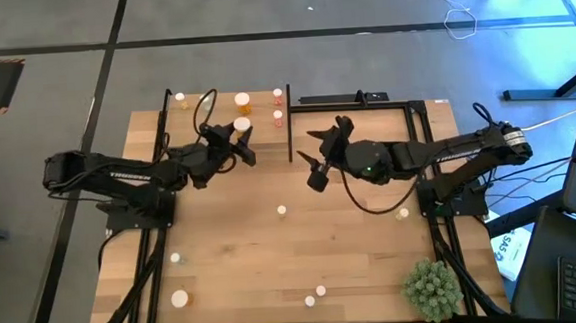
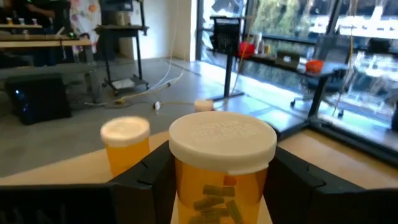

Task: Pick and place medicine bottles onto shelf by color
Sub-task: Put the top big orange pill bottle on the shelf aligned with the orange pill bottle on the shelf

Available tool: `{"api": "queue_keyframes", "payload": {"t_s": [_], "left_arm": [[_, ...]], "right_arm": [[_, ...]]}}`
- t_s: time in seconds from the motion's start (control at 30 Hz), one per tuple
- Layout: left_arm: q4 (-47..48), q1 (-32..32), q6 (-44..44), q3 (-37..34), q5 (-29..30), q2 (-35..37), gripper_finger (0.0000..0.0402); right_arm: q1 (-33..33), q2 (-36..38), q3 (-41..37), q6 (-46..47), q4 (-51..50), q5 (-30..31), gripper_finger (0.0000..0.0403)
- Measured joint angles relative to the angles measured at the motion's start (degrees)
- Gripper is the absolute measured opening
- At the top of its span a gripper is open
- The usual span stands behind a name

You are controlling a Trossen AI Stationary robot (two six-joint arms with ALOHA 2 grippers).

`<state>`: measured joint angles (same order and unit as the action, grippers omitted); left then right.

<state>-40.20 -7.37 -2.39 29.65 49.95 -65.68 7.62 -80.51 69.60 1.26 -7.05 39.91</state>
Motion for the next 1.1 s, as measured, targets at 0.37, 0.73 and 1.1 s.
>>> {"api": "queue_keyframes", "payload": {"t_s": [0.37,0.73,1.1], "left_arm": [[0.1,-5.8,3.4,-0.3,-4.6,-1.7,0.0179],[-4.0,-8.6,1.5,-0.3,-7.5,-7.6,0.0179],[-7.4,-9.3,1.5,-0.3,-7.0,-12.4,0.0179]], "right_arm": [[-5.2,-3.0,0.0,-0.1,0.2,-8.6,0.0261],[-6.0,-3.0,0.0,-0.2,0.2,-8.6,0.0261],[-6.0,-3.0,0.0,-0.2,0.2,-8.6,0.0261]]}}
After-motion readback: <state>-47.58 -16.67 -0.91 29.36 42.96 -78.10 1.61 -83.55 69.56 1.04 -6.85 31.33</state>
